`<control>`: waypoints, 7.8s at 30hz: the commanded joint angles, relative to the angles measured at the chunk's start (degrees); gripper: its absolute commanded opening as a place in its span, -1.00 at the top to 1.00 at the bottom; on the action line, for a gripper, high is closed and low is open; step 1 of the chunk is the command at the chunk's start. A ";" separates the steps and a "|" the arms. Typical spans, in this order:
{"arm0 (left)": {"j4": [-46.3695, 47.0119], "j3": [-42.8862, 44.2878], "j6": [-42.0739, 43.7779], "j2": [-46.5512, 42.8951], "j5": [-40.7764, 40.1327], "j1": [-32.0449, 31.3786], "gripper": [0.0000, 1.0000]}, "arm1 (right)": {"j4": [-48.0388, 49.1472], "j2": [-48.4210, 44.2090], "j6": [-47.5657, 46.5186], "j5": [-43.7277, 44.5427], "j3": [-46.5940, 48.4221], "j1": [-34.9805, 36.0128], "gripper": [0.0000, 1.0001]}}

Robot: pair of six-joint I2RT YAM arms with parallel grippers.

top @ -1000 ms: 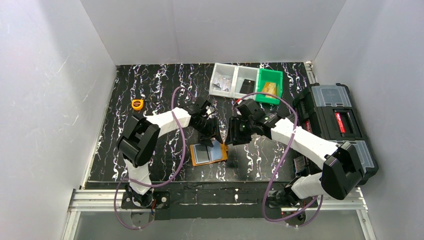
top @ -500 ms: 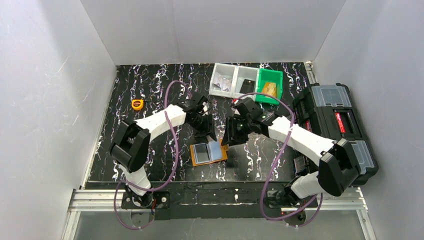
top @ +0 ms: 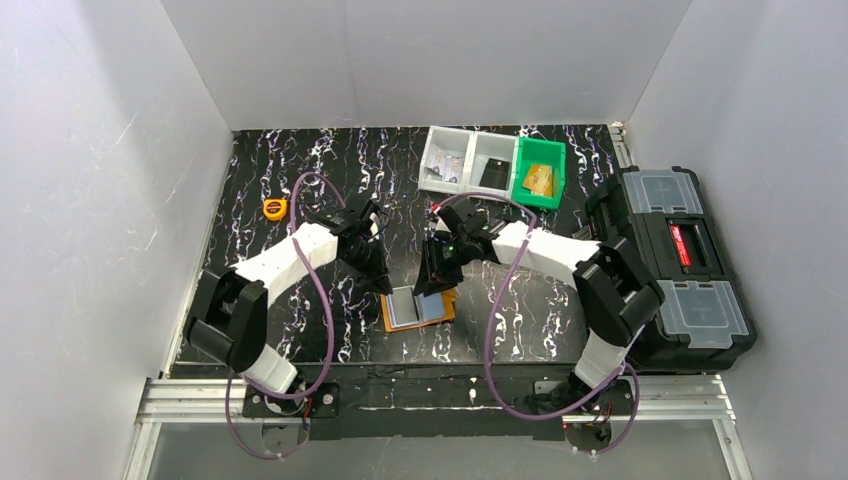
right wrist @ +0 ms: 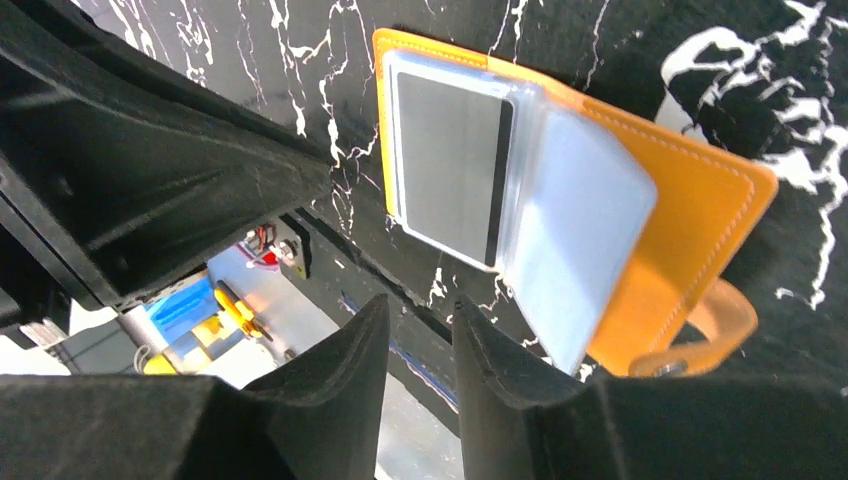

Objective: Take the credit cards out of the card holder
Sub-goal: Remove the credit card from the card holder, then place the credit card in the storage box, then remove the credit card from the card holder.

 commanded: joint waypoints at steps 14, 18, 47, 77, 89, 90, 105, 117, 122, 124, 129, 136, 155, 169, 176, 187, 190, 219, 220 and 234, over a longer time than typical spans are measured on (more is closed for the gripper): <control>5.34 -2.61 0.62 7.90 2.51 -0.47 0.86 | 9.73 9.11 2.89 -3.37 -1.91 0.01 0.34; 5.51 -2.73 0.14 8.94 1.93 -1.07 0.88 | 11.48 9.74 3.28 -3.53 -3.95 -0.47 0.35; 2.82 -2.59 -3.78 14.04 -3.56 -2.95 1.00 | 43.38 10.14 16.59 -18.72 -20.52 -6.75 0.35; 1.24 -5.93 -2.64 11.75 -7.28 -2.30 1.00 | 46.25 9.13 17.69 -13.84 -25.28 -9.14 0.96; 1.80 -5.74 -2.48 11.93 -6.07 -2.34 1.00 | 45.44 11.17 15.76 -17.50 -21.97 -7.87 0.47; 1.85 -5.66 -2.46 12.00 -5.98 -2.34 1.00 | 45.23 11.57 15.68 -17.53 -21.54 -7.57 0.47; 1.77 -5.35 -2.20 12.59 -6.02 -2.42 1.00 | 43.01 10.70 14.40 -15.48 -21.81 -7.54 0.86; 0.71 -5.87 -1.79 12.39 -7.82 -2.43 1.00 | 30.73 1.77 6.39 -8.13 -21.89 -9.92 0.97; 0.67 -5.36 -1.40 12.21 -7.52 -2.42 1.00 | 27.18 -0.82 4.65 -6.28 -20.71 -10.02 0.97; 0.71 -4.92 -1.08 11.89 -7.26 -2.42 1.00 | 26.13 -1.89 4.25 -6.09 -20.17 -10.02 0.97; -0.03 -2.87 -0.41 10.88 -6.90 -2.58 1.00 | 23.06 -5.04 3.61 -5.54 -18.51 -10.06 0.97; -2.65 3.91 -0.34 8.66 -5.67 -3.77 1.00 | 16.52 -9.30 2.33 -4.82 -14.86 -10.19 0.97; -9.92 13.88 1.76 -6.18 -6.30 -4.27 -0.96 | 3.04 -20.31 0.24 0.05 -4.45 -18.27 0.97; -11.76 13.44 3.15 -11.22 -5.49 -4.27 -0.96 | -5.77 0.55 -7.80 7.25 24.37 -31.95 0.97; -13.20 13.88 3.28 -13.00 -5.84 -4.23 -0.96 | -10.67 16.87 -9.90 10.76 43.33 -33.88 0.97; -15.92 17.05 4.05 -11.96 -6.52 -4.27 -0.96 | -14.12 36.96 -8.02 10.37 65.22 -35.94 0.97; -16.72 18.20 4.54 -11.22 -6.93 -4.18 -0.97 | -12.96 38.60 -7.16 10.14 64.96 -36.03 0.97; -15.66 16.98 4.47 -11.21 -7.46 -3.72 -0.96 | -19.52 21.38 -5.89 13.10 55.39 -33.92 -0.32; -15.56 16.57 4.48 -11.40 -7.51 -3.53 -0.96 | -18.71 17.67 -5.91 14.12 50.73 -33.04 -0.37; -12.54 8.61 3.63 -14.06 -10.21 -1.34 -0.96 | -9.43 -21.63 1.32 20.98 0.11 -10.78 -0.73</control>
